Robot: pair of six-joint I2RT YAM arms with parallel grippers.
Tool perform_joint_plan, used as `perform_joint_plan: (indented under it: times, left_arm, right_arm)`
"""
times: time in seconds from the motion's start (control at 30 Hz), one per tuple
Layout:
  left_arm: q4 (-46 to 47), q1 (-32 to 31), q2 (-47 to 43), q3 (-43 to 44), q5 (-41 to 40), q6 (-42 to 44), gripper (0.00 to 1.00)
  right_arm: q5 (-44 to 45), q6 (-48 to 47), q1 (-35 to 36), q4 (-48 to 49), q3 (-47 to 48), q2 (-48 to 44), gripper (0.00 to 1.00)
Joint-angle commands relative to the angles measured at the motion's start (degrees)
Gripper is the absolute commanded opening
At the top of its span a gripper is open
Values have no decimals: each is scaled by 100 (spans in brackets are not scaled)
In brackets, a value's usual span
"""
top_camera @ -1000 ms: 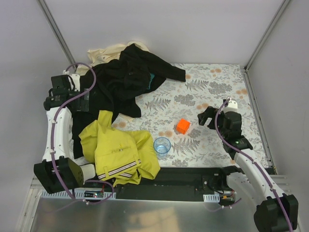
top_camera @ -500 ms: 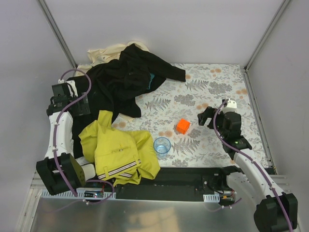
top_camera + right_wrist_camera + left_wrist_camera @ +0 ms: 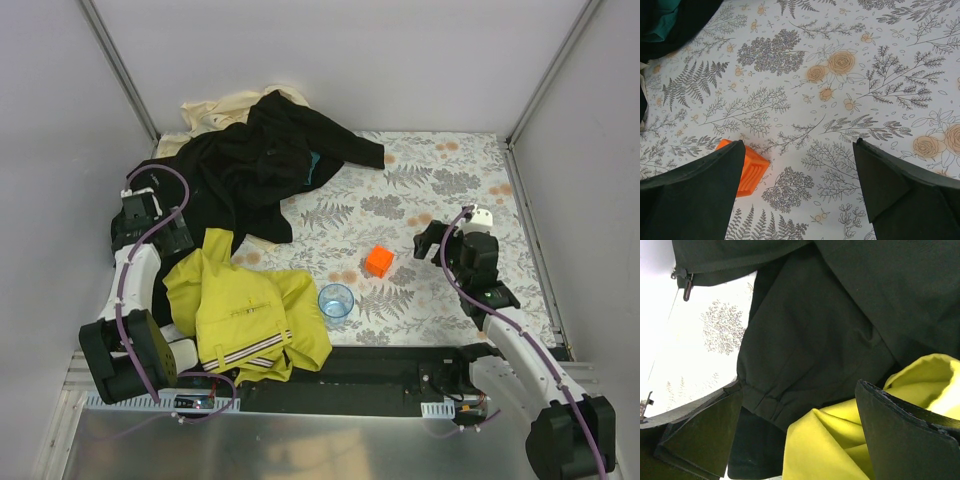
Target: Pick out a specific cloth from the pile
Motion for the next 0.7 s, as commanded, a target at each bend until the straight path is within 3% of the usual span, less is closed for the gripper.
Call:
perform_joint_plan:
  times: [0.0,0.67]
  left_arm:
    - [208,17,-162,-207,-105,-227,99]
    - [190,17,-92,-365,290,-228,98]
  right_arm:
    - [146,-72,-5,285,3,34,99]
    - [181,-80,4,277,12,69,99]
